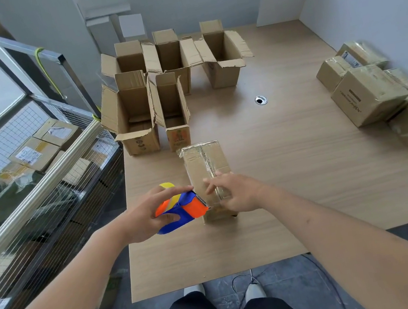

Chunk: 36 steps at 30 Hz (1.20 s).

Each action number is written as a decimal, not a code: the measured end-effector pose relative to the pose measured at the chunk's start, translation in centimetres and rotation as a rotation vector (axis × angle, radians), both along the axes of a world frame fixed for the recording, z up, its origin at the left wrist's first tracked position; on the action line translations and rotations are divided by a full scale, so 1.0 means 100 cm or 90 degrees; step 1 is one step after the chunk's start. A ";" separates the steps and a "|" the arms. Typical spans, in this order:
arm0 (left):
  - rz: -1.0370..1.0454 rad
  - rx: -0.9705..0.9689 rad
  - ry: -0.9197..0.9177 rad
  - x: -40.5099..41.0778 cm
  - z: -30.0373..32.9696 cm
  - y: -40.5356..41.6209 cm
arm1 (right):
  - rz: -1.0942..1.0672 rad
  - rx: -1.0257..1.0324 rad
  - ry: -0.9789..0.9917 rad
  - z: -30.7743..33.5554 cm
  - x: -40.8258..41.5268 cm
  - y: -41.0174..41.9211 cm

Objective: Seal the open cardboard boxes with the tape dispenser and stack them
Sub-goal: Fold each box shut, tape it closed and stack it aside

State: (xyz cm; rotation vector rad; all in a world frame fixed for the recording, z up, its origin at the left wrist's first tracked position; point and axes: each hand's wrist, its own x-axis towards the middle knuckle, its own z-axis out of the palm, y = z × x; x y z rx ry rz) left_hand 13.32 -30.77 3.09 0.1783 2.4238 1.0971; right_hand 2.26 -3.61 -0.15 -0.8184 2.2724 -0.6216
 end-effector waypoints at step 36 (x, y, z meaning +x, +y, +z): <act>0.028 -0.172 -0.033 0.021 -0.006 0.015 | -0.665 -0.247 -0.063 -0.022 0.037 0.072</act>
